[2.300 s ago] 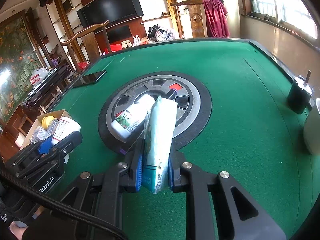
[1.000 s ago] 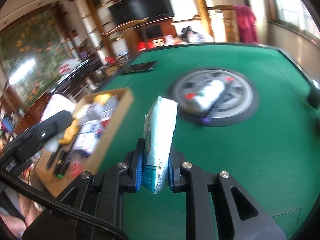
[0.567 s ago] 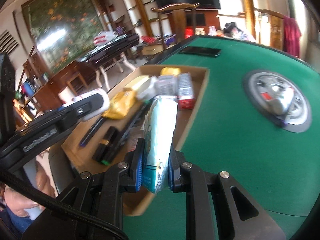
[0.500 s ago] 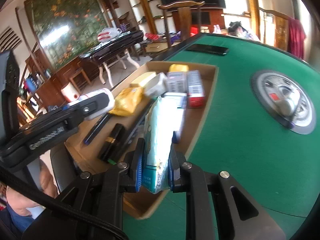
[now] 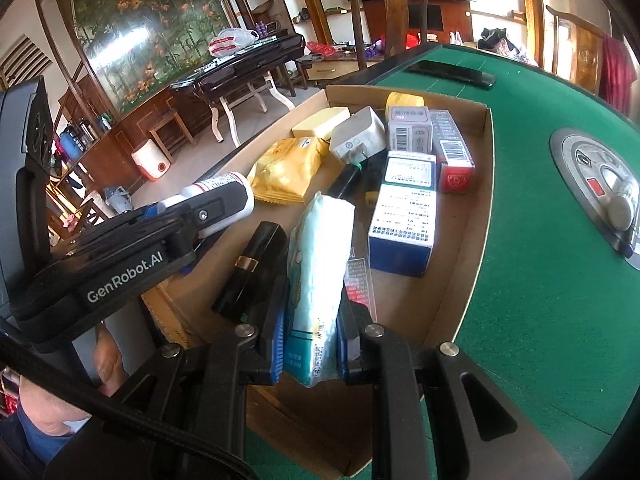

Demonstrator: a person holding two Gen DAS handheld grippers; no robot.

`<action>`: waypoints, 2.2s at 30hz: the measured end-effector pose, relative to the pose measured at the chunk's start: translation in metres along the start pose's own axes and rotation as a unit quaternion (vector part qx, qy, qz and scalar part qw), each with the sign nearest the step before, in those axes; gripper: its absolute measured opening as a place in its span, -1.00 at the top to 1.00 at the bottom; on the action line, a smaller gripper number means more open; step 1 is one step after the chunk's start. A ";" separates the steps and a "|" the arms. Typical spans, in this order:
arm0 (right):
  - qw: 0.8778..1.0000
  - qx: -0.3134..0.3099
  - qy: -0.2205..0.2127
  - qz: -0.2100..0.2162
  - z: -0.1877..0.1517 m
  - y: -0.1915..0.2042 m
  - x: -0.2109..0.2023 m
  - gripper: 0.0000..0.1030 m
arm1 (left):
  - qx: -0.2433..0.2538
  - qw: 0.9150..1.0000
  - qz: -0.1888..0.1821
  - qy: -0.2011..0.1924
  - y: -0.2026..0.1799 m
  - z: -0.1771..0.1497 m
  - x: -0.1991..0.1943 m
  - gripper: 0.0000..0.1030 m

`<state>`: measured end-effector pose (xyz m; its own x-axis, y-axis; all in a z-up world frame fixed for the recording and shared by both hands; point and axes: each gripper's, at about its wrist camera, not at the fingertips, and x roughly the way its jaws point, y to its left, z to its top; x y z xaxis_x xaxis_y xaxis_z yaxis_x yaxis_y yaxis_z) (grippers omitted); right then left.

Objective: Organize objects
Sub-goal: 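Lower the pill bottle and tissue pack into the box and open both grippers, then grasp the white medicine bottle on the disc with the left gripper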

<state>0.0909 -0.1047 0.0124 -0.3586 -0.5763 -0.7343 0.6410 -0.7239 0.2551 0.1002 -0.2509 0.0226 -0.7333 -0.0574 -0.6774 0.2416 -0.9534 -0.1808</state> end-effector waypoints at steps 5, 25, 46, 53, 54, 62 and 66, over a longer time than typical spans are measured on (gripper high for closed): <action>1.000 -0.003 -0.001 -0.007 0.001 0.003 0.000 0.66 | -0.003 1.000 0.000 0.008 0.001 -0.002 0.006 0.40; 1.000 0.003 -0.003 -0.029 0.004 -0.002 -0.013 0.24 | 0.000 1.000 -0.008 0.011 -0.003 0.002 0.002 0.39; 0.999 0.032 -0.032 -0.001 0.006 -0.015 -0.041 0.24 | 0.011 1.000 -0.013 0.003 -0.014 0.008 -0.010 0.39; 0.994 0.081 -0.072 -0.025 0.013 -0.059 -0.074 0.24 | 0.029 0.999 -0.018 0.000 -0.031 0.011 -0.014 0.39; 0.992 0.092 -0.077 -0.029 0.014 -0.069 -0.079 0.24 | 0.033 0.999 -0.019 0.000 -0.034 0.012 -0.015 0.39; 0.974 0.177 -0.110 -0.094 0.020 -0.160 -0.119 0.24 | 0.089 0.995 -0.042 0.005 -0.087 0.024 -0.022 0.39; 0.960 0.214 -0.107 -0.148 0.015 -0.216 -0.130 0.25 | 0.142 0.987 -0.075 0.022 -0.135 0.031 -0.019 0.08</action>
<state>-0.0116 0.1207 0.0619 -0.6424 -0.3533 -0.6801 0.1690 -0.9308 0.3240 0.0620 -0.1306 0.0823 -0.7169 0.0970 -0.6903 -0.0591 -0.9952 -0.0785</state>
